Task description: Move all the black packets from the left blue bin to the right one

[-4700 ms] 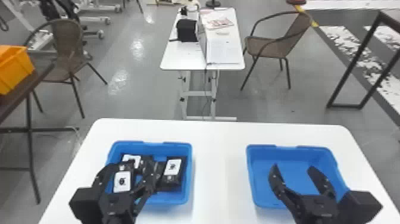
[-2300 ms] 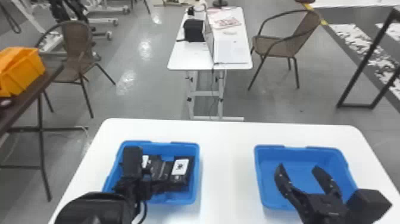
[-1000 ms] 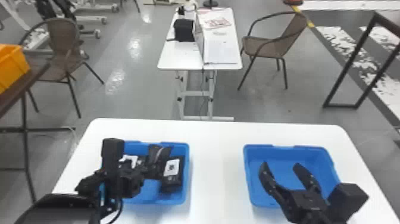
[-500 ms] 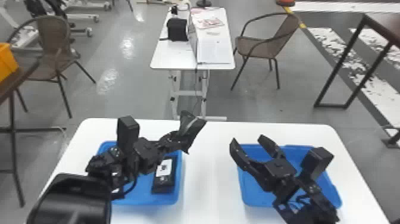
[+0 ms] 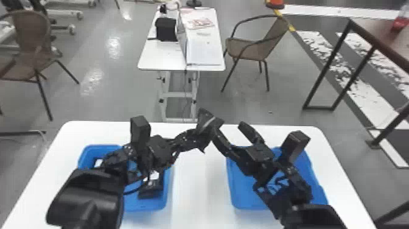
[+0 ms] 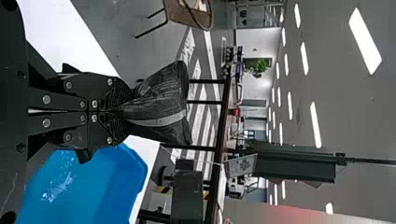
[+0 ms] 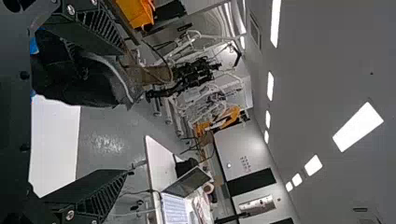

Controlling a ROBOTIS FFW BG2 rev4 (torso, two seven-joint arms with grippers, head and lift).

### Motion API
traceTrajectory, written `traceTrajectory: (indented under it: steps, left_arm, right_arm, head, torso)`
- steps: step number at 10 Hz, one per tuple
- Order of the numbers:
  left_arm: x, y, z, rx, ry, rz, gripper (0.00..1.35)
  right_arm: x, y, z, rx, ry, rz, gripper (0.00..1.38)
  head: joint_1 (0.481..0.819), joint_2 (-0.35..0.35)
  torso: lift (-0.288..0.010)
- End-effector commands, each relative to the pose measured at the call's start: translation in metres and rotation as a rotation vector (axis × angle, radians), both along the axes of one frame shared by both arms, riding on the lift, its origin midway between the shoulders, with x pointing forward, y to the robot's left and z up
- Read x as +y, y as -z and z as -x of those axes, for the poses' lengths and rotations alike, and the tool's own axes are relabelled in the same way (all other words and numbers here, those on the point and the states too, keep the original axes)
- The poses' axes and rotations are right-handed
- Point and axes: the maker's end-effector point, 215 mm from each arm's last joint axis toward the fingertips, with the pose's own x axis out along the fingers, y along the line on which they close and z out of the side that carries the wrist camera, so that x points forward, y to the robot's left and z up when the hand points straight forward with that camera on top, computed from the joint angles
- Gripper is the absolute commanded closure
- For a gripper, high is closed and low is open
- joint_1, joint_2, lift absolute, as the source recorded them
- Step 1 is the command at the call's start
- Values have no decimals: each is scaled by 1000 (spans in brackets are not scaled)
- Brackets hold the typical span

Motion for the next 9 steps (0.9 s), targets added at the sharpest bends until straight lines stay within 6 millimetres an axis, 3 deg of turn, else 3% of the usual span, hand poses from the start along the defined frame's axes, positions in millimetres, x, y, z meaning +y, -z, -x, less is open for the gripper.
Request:
traceTrajectory:
  steps: [1, 3, 4, 5, 6, 7, 9]
  left_arm:
    - [-18, -4, -1, 7, 38, 18, 1200]
    - [-29, -11, -3, 7, 54, 38, 1199]
    - [-35, -13, 0, 18, 62, 64, 1199]
    - [-40, -12, 3, 31, 72, 75, 1199]
    - [-42, -10, 4, 42, 74, 76, 1199]
    - [-42, -10, 5, 41, 75, 79, 1199]
    - [-40, -9, 5, 44, 70, 81, 1199]
  right_arm:
    - [10, -4, -7, -7, -15, -6, 110]
    - [20, 1, -10, 11, -34, -16, 116]
    - [23, 7, -12, 25, -38, -14, 211]
    - [24, 12, -15, 43, -42, -9, 736]
    - [21, 12, -19, 53, -31, -7, 1110]
    - [18, 8, -21, 41, -11, 5, 1236]
    - [10, 3, -23, 3, 43, -34, 1277]
  head:
    - [695, -94]
    - [695, -103]
    - [695, -104]
    - [695, -105]
    - [695, -109]
    - [695, -111]
    - [695, -122]
  torso:
    - [0]
    - [0]
    - [0]
    - [0]
    - [0]
    - [0]
    - [0]
